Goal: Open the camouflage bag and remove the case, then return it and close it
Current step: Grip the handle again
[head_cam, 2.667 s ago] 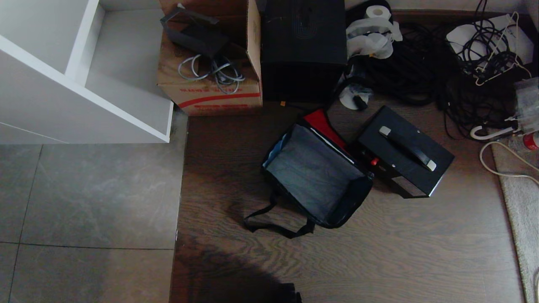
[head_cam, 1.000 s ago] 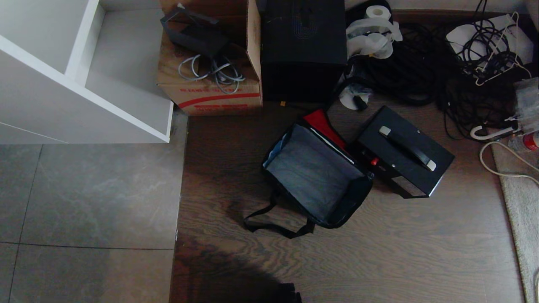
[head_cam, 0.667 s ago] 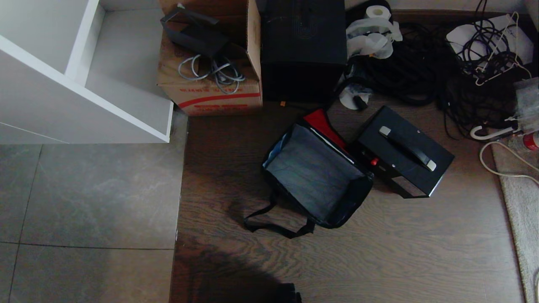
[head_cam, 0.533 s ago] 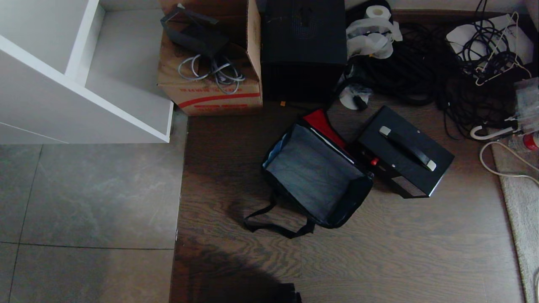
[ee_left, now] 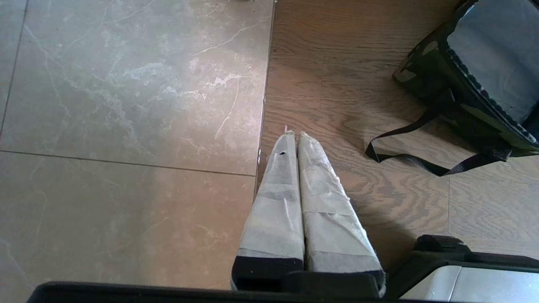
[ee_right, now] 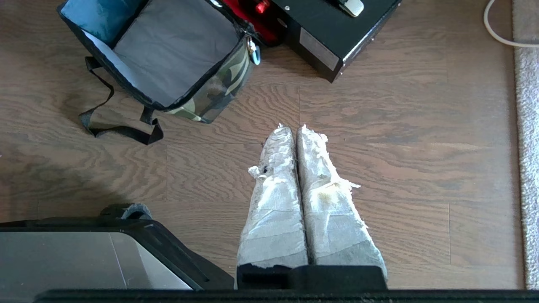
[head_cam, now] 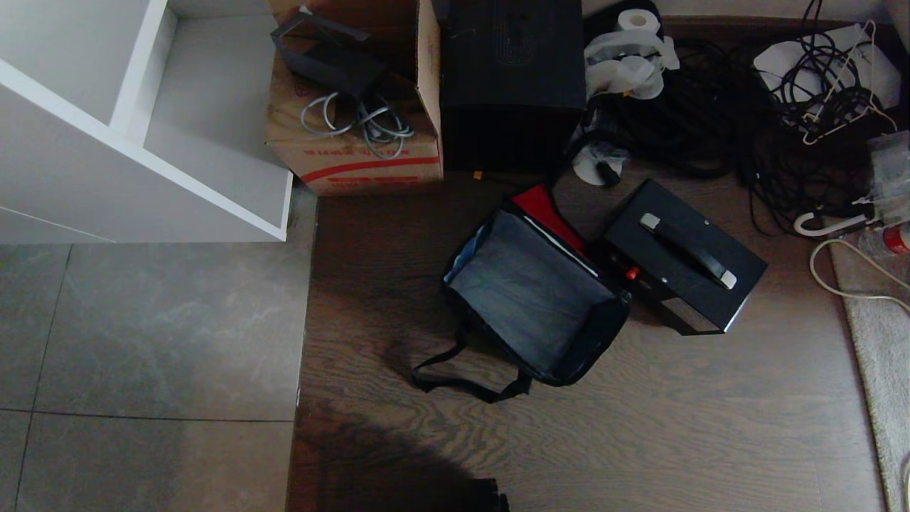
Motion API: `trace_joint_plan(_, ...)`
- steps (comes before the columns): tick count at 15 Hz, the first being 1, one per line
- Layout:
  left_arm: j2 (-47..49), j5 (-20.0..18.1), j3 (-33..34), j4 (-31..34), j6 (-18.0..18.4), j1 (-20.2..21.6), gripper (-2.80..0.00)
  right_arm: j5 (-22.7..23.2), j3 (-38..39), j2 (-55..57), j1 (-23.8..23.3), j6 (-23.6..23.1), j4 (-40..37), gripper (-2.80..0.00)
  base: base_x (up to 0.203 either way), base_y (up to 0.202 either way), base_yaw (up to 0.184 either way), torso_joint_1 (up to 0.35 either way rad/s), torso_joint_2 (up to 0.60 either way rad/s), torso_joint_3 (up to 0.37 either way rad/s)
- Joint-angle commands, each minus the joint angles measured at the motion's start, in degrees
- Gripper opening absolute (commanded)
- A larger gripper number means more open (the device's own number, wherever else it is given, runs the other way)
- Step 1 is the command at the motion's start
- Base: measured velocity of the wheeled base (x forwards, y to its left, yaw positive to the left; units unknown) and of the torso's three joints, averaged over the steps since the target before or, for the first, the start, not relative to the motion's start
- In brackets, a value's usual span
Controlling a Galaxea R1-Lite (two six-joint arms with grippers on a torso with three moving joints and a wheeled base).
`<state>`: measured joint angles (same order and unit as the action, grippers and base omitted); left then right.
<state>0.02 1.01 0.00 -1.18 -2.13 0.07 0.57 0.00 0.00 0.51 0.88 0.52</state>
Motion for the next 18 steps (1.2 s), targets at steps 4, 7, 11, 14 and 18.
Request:
trace_joint_plan(4, -0.02, 0.04, 0.62, -0.05, -0.07, 0.01, -2.8, -0.03, 0.0, 0.09, 0.02, 0.0, 0.01, -2.8, 0.0, 0.0, 0.0, 0.0, 0.0, 0.0)
trace_joint_plan(7, -0.02, 0.04, 0.58, -0.05, -0.03, 0.01, -2.8, -0.01, 0.0, 0.09, 0.02, 0.0, 0.01, -2.8, 0.0, 0.0, 0.0, 0.0, 0.0, 0.0)
trace_joint_plan(11, -0.02, 0.04, 0.62, -0.05, -0.07, 0.01, -2.8, 0.04, 0.0, 0.09, 0.02, 0.0, 0.01, -2.8, 0.0, 0.0, 0.0, 0.0, 0.0, 0.0)
trace_joint_plan(14, -0.02, 0.07, 0.54, -0.05, -0.04, 0.01, -2.8, 0.04, 0.0, 0.09, 0.02, 0.0, 0.01, -2.8, 0.0, 0.0, 0.0, 0.0, 0.0, 0.0)
trace_joint_plan(18, -0.02, 0.04, 0.62, -0.05, -0.07, 0.01, -2.8, 0.04, 0.0, 0.09, 0.02, 0.0, 0.01, -2.8, 0.0, 0.0, 0.0, 0.0, 0.0, 0.0)
